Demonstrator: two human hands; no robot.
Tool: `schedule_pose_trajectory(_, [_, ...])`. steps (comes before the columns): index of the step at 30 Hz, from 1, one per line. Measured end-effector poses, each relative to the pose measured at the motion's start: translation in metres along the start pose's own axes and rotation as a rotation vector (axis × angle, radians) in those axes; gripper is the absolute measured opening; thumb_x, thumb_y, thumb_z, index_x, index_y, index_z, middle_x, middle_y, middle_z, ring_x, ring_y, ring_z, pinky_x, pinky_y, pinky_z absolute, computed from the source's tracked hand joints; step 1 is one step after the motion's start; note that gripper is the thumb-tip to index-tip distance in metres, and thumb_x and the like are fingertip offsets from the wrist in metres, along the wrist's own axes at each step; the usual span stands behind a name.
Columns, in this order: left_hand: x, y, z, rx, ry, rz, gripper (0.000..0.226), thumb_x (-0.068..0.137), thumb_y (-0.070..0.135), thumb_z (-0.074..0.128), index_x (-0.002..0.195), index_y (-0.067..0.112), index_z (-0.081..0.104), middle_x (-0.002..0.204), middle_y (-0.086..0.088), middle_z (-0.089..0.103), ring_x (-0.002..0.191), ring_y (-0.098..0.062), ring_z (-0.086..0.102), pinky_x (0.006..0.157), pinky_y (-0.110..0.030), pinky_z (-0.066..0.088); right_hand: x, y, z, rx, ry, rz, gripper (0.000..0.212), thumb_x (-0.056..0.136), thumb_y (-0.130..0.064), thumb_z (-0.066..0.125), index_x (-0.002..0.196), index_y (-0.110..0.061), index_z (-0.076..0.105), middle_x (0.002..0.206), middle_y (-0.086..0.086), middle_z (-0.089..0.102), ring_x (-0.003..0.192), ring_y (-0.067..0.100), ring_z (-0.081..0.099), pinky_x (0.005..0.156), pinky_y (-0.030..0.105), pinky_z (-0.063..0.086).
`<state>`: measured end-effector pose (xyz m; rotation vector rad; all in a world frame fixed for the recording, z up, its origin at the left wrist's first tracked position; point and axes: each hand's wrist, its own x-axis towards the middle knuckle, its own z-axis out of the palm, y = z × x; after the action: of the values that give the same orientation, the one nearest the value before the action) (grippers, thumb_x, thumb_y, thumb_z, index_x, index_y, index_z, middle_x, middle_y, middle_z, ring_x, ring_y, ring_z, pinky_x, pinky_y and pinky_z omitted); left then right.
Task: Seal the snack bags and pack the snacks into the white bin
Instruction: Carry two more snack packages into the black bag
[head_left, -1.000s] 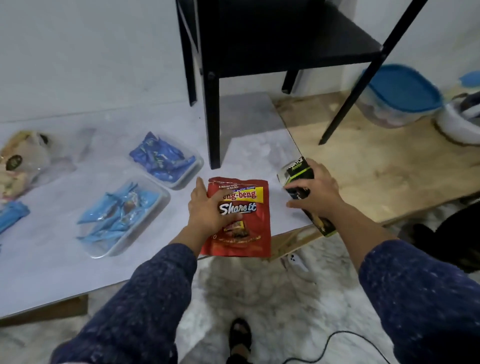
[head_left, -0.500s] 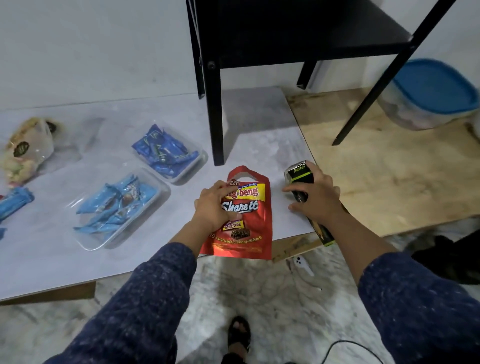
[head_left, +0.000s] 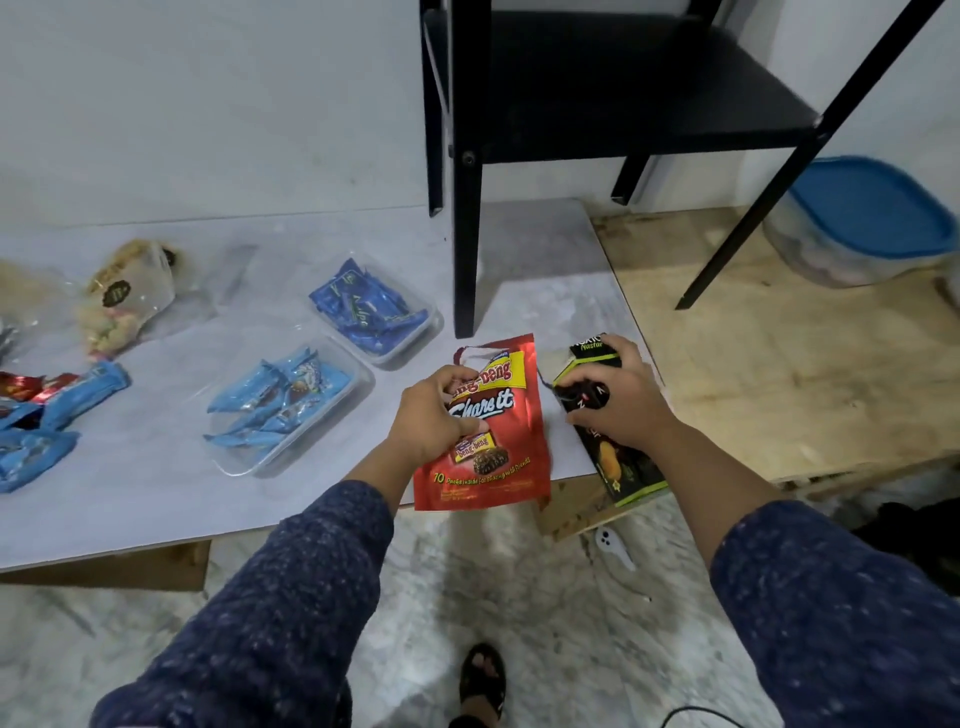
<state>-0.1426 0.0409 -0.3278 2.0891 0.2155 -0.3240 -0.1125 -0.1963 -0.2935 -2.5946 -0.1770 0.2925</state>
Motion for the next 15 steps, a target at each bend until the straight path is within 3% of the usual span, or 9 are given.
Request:
schedule_pose_trajectory(4, [-0.026, 0.014, -0.034, -0.053, 0.033, 0.061, 0.063, 0.069, 0.007, 0.082, 0.123, 0.026, 0.056, 0.099, 0.003, 0.054, 0.076, -0.003, 0.057, 0.048, -0.005, 0.046, -0.012, -0.041, -0.011, 0.072, -0.044, -0.025, 0.038, 0.066, -0.018, 0.081, 0.086, -0.045, 0.062, 0.146, 0.000, 0.025, 0.127, 0.031, 0.039, 0.109, 0.039, 0.037])
schedule_pose_trajectory(8, [-0.053, 0.021, -0.071, -0.077, 0.051, 0.113, 0.067, 0.073, 0.011, 0.080, 0.130, 0.030, 0.052, 0.109, -0.003, 0.059, 0.092, -0.017, 0.061, 0.076, -0.029, 0.056, -0.025, -0.086, -0.016, 0.076, -0.104, -0.063, 0.036, 0.068, -0.018, 0.080, 0.093, -0.038, 0.065, 0.144, 0.004, 0.026, 0.131, 0.028, 0.039, 0.112, 0.031, 0.032])
schedule_pose_trajectory(12, [-0.088, 0.018, -0.125, -0.098, 0.063, 0.163, 0.053, 0.084, 0.021, 0.070, 0.132, 0.030, 0.048, 0.113, -0.005, 0.066, 0.087, -0.018, 0.067, 0.067, -0.019, 0.055, -0.051, -0.145, -0.021, 0.073, -0.086, -0.112, 0.036, 0.072, -0.020, 0.079, 0.104, -0.030, 0.066, 0.145, 0.006, 0.027, 0.134, 0.023, 0.035, 0.106, 0.023, 0.027])
schedule_pose_trajectory(15, [-0.124, 0.015, -0.172, -0.023, 0.132, 0.227, 0.051, 0.089, 0.027, 0.064, 0.136, 0.033, 0.045, 0.123, 0.003, 0.062, 0.093, -0.013, 0.064, 0.068, -0.013, 0.051, -0.072, -0.195, -0.018, 0.076, -0.064, -0.176, 0.035, 0.072, -0.020, 0.079, 0.103, -0.030, 0.066, 0.144, 0.007, 0.029, 0.137, 0.021, 0.031, 0.108, 0.024, 0.026])
